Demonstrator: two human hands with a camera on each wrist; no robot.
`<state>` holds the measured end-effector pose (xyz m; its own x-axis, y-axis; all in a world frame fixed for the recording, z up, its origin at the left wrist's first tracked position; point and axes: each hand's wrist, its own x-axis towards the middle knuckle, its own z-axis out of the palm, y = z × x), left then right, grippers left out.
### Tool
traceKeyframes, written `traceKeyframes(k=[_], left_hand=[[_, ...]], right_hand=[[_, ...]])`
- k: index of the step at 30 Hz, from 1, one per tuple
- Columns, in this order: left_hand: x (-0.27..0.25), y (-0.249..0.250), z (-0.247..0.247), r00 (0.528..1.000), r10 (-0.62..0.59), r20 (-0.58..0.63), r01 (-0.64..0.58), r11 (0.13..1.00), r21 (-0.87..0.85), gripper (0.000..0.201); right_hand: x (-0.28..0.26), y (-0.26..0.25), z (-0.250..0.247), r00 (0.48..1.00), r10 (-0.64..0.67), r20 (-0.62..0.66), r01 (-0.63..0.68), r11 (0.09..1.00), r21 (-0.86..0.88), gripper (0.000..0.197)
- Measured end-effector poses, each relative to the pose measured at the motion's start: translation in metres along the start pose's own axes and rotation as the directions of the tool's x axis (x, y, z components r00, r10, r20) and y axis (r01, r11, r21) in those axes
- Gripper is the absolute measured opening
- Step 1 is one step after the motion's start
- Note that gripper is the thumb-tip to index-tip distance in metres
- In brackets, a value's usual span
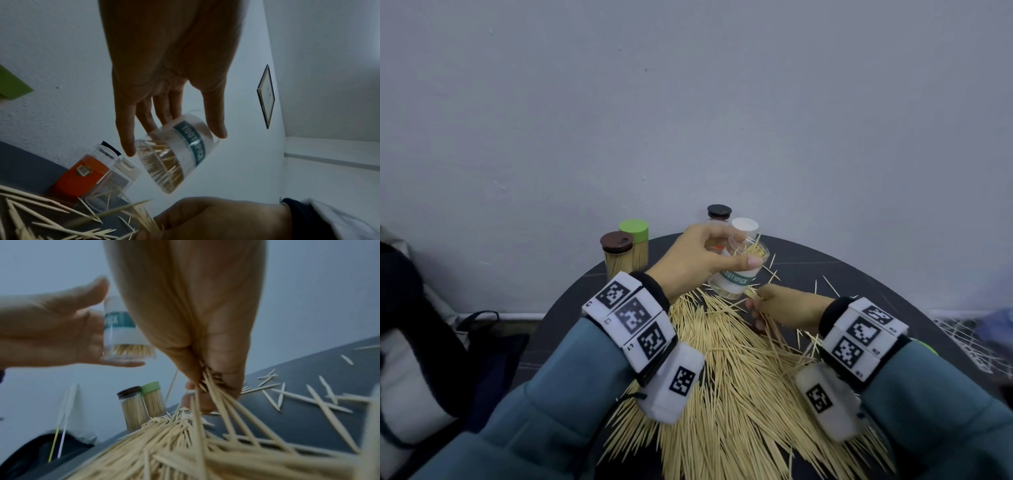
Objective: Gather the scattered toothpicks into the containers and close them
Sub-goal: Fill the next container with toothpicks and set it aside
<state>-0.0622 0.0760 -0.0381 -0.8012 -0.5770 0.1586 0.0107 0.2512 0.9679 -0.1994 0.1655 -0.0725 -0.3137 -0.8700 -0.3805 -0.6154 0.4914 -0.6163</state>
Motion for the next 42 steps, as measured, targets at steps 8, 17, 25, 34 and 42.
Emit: traceKeyframes(k=[8, 17, 25, 34, 42], left_hand=[[0.0, -0.004, 0.001, 1.0, -0.006, 0.001, 0.006, 0.999, 0.048, 0.042], [0.001, -0.008, 0.001, 0.999, -0.012, 0.033, 0.008, 0.992, 0.124, 0.055], [-0.002, -0.009, 0.006, 0.991, -0.051, 0.126, 0.021, 0.974, 0.226, 0.049], [-0.008, 0.0, 0.014, 0.986, -0.048, 0.161, 0.044, 0.999, 0.028, 0.045], [-0.008, 0.002, 0.014, 0.993, -0.056, 0.1, 0.061, 0.997, -0.05, 0.048]], right_hand=[[0.001, 0.014, -0.006, 0.993, -0.097, -0.072, 0.117, 0.621, 0.775, 0.031], [-0.021, -0.012, -0.045, 0.866, -0.15, -0.476, 0.494, 0.114, 0.862, 0.028], [-0.028, -0.027, -0.044, 0.808, -0.239, -0.539, 0.574, 0.117, 0.81, 0.026], [-0.027, -0.02, -0.014, 0.746, -0.364, -0.558, 0.665, 0.361, 0.654, 0.021], [-0.024, -0.018, -0.005, 0.74, -0.415, -0.53, 0.672, 0.421, 0.609, 0.029]])
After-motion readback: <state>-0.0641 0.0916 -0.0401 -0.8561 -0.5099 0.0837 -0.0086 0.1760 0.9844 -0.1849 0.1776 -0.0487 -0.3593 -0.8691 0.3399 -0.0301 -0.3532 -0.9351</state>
